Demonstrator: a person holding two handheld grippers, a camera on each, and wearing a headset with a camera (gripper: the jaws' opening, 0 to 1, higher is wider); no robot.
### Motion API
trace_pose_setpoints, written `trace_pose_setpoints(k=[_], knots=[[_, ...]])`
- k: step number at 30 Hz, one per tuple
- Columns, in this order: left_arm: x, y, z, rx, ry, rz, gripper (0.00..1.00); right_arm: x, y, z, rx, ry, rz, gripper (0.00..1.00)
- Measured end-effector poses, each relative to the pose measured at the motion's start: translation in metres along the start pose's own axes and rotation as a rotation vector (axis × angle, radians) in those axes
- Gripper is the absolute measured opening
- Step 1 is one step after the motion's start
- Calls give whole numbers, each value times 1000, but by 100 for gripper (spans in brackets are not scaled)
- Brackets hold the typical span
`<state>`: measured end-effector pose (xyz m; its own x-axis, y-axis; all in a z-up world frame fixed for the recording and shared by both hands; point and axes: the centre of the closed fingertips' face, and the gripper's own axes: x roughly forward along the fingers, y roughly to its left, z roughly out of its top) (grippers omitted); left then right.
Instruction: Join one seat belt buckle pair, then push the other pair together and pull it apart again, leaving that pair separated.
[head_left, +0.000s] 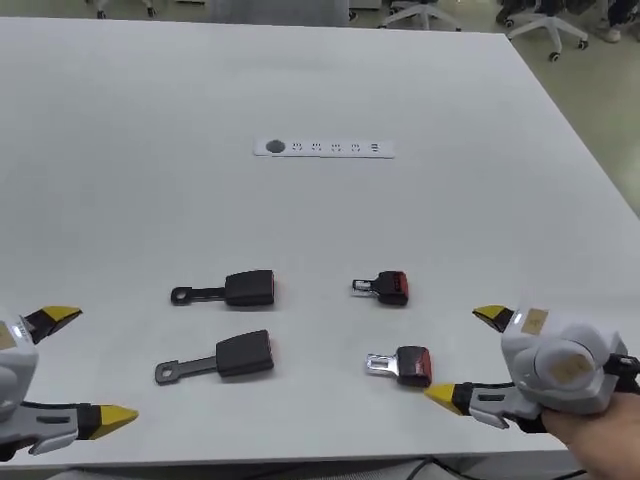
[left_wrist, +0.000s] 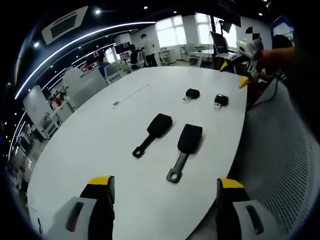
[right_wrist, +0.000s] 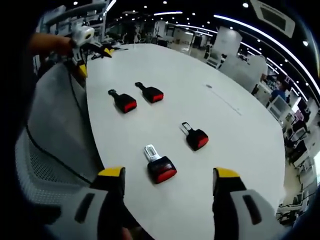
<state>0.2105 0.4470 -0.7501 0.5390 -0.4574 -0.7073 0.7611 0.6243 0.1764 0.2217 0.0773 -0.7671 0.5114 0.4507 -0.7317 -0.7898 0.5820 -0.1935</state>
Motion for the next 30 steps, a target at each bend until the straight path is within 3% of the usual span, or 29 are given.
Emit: trace_pose_setpoints(k=[7, 12, 16, 18, 24, 30], knots=[[4, -12, 3, 95, 20, -55, 78, 1, 5, 0, -39, 9, 28, 67], [10, -13, 5, 129, 40, -75, 71, 3, 9, 0, -34, 2, 48, 63], [16, -24, 3, 188, 80, -151, 63, 4, 8, -6, -119, 41, 60, 60], [19, -24, 4, 202, 80, -159, 63, 5, 6, -8, -138, 56, 59, 60], [31, -25, 13, 213, 88, -196, 59, 9, 3, -12, -188, 78, 84, 51], [51, -35, 26, 211, 86, -248, 55, 18, -2, -13, -261, 110, 100, 48]])
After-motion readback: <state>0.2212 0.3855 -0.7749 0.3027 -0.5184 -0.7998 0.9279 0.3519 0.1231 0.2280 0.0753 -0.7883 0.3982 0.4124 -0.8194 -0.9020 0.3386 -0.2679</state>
